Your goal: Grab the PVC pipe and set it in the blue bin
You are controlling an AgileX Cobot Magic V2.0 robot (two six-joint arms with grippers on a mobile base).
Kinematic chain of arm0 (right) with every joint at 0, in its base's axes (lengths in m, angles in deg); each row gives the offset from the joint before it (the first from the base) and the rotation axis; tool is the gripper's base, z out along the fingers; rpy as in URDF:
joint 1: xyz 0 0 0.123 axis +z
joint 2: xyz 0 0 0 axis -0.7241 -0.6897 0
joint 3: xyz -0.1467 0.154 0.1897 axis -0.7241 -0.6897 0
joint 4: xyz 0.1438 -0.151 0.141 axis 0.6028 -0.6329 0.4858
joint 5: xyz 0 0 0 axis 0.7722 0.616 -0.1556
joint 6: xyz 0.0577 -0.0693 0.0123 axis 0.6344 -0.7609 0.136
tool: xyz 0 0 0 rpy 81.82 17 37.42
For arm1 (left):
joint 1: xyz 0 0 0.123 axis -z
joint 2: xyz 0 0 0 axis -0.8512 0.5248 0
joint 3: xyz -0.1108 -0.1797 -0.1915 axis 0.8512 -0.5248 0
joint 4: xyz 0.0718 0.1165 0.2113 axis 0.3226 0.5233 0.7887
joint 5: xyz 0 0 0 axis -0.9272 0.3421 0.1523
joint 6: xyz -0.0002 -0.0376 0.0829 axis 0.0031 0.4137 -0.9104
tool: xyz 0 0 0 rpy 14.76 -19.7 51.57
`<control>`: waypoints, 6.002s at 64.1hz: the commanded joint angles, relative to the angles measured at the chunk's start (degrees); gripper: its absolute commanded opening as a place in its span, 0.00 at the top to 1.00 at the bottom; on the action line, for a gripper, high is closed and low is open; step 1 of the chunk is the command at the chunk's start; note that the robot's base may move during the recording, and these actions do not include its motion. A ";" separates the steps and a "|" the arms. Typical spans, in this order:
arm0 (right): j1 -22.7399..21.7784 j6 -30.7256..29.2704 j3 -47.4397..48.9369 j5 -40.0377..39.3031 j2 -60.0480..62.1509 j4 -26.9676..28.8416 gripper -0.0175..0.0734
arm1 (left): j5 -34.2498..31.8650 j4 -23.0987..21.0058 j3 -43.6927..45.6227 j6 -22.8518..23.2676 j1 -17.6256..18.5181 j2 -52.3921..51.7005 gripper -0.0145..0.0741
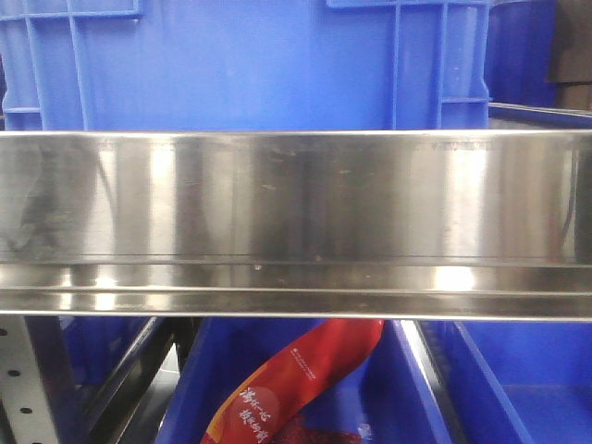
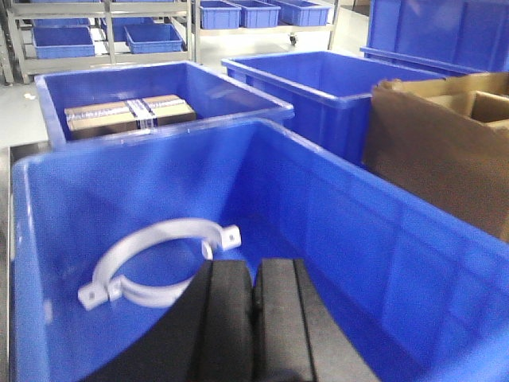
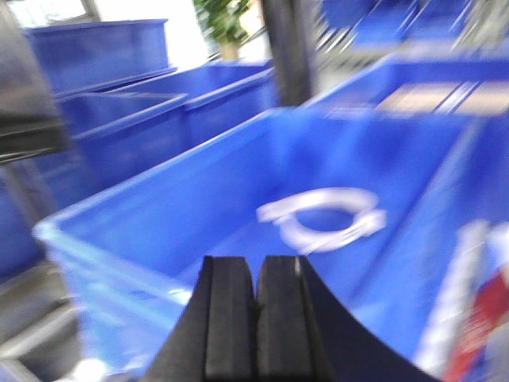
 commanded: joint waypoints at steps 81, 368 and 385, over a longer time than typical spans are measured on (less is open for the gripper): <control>-19.42 9.54 -30.80 -1.55 46.38 -16.41 0.99 | -7.10 0.16 -44.32 5.27 -31.82 -55.05 0.96; -28.28 7.46 -60.61 -24.18 46.38 -15.84 0.99 | -23.68 10.36 -69.13 9.11 -22.10 -62.07 0.96; -28.28 7.46 -60.61 -24.18 46.38 -15.84 0.99 | -23.68 10.36 -69.13 9.11 -22.10 -62.07 0.96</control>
